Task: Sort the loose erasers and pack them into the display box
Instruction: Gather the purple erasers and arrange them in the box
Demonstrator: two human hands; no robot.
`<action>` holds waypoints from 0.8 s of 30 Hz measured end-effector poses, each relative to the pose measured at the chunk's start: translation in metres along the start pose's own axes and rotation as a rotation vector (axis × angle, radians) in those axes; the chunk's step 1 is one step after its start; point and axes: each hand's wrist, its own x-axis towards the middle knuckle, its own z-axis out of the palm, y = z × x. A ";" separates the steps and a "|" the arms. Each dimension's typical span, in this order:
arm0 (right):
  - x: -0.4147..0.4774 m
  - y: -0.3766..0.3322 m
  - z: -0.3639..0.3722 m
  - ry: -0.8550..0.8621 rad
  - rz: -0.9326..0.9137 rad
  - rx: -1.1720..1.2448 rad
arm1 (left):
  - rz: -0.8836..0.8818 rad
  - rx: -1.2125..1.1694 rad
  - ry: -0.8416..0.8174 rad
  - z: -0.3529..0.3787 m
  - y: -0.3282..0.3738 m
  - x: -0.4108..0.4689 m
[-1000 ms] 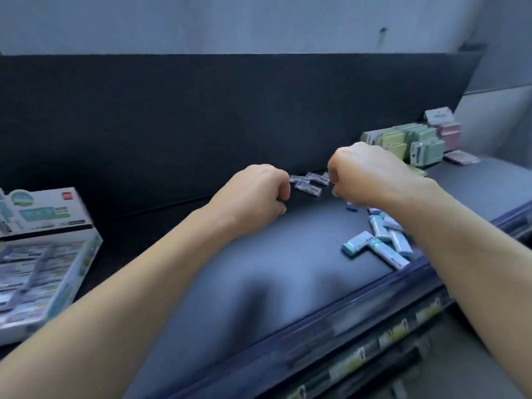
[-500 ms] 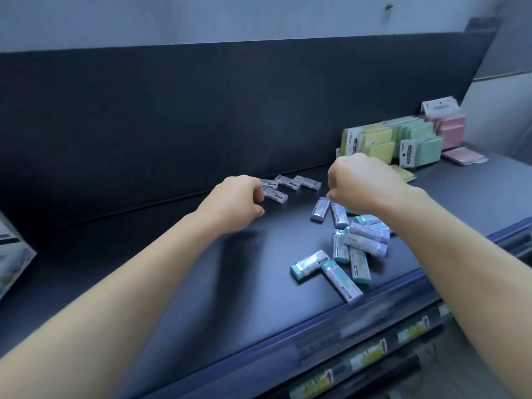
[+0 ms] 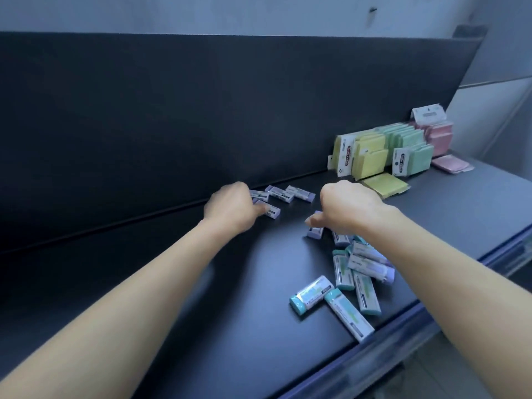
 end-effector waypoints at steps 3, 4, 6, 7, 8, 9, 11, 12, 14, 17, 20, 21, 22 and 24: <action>0.009 -0.003 0.002 -0.010 -0.026 0.009 | -0.036 0.046 -0.001 0.004 0.009 0.003; 0.012 -0.004 0.003 -0.017 -0.039 0.004 | -0.052 0.061 0.003 0.006 0.013 0.004; 0.016 -0.005 0.004 -0.031 -0.070 -0.015 | -0.077 0.083 0.008 0.010 0.017 0.008; 0.019 -0.004 0.005 -0.037 -0.091 -0.023 | -0.090 0.078 0.002 0.012 0.018 0.009; 0.021 -0.002 0.005 -0.044 -0.117 -0.024 | -0.102 0.062 -0.008 0.013 0.019 0.010; 0.024 0.000 0.005 -0.052 -0.145 -0.018 | -0.113 0.035 -0.019 0.013 0.019 0.010; 0.030 0.004 0.004 -0.079 -0.204 -0.002 | -0.128 -0.018 -0.045 0.011 0.021 0.009; 0.032 0.005 0.004 -0.094 -0.234 0.009 | -0.128 -0.050 -0.052 0.010 0.022 0.008; 0.037 0.008 0.005 -0.124 -0.295 0.031 | -0.127 -0.150 -0.061 0.011 0.024 0.005; 0.041 0.014 0.003 -0.127 -0.378 0.044 | -0.143 -0.303 -0.055 0.014 0.023 -0.003; 0.045 0.016 -0.003 -0.053 -0.444 0.090 | -0.173 -0.348 0.038 0.010 0.021 -0.015; 0.046 0.013 -0.004 -0.027 -0.465 0.113 | -0.179 -0.343 0.068 0.007 0.020 -0.020; 0.045 0.009 -0.006 -0.003 -0.488 0.132 | -0.182 -0.334 0.097 0.004 0.019 -0.025; 0.042 -0.004 -0.011 0.036 -0.540 0.171 | -0.203 -0.331 0.157 -0.005 0.015 -0.038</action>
